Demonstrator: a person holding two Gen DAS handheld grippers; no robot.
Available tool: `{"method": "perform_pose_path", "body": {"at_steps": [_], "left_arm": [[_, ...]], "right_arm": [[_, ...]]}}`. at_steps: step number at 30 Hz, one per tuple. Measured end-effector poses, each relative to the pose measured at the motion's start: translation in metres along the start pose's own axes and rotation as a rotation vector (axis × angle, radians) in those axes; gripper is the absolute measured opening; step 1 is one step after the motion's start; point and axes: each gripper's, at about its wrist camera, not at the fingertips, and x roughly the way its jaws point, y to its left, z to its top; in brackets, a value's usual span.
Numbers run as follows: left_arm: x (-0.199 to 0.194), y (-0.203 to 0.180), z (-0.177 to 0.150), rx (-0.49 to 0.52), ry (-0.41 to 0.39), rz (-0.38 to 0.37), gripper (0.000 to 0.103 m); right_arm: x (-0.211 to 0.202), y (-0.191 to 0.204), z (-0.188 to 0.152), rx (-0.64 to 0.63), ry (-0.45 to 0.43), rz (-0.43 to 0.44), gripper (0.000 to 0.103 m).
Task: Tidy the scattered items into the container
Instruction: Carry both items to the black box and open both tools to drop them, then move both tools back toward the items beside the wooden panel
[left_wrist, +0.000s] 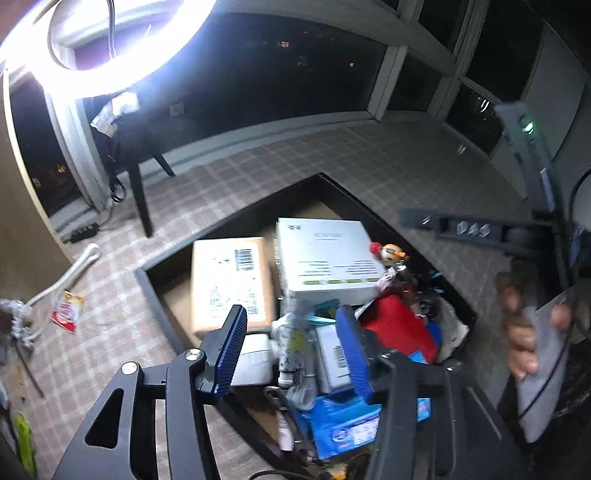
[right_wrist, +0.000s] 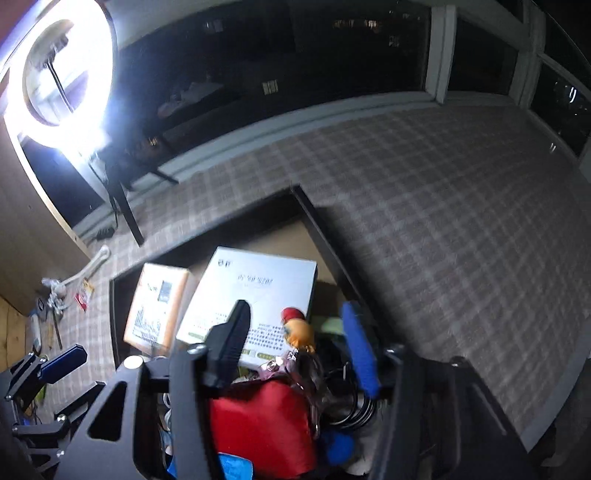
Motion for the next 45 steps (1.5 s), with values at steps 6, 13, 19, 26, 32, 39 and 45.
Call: {"method": "perform_pose_path", "body": {"at_steps": [6, 13, 19, 26, 32, 39, 45], "left_arm": [[-0.001, 0.016, -0.006, -0.027, 0.008, 0.020, 0.047], [-0.007, 0.043, -0.019, -0.072, 0.016, 0.061, 0.047], [-0.015, 0.078, -0.032, -0.125, 0.015, 0.117, 0.047], [-0.026, 0.136, -0.053, -0.221, 0.022, 0.205, 0.046], [-0.041, 0.195, -0.077, -0.318, 0.024, 0.290, 0.046], [-0.059, 0.275, -0.113, -0.441, 0.034, 0.396, 0.045], [-0.070, 0.334, -0.138, -0.521, 0.046, 0.470, 0.045]], "right_arm": [[-0.004, 0.005, 0.000, -0.001, -0.001, 0.013, 0.052], [-0.001, 0.027, -0.004, -0.031, 0.008, 0.044, 0.052], [0.005, 0.056, -0.007, -0.085, 0.022, 0.065, 0.052], [0.006, 0.101, -0.009, -0.154, 0.023, 0.112, 0.052], [0.013, 0.157, -0.016, -0.241, 0.052, 0.179, 0.052], [0.022, 0.259, -0.039, -0.408, 0.093, 0.288, 0.046], [0.039, 0.352, -0.069, -0.526, 0.134, 0.367, 0.038]]}}
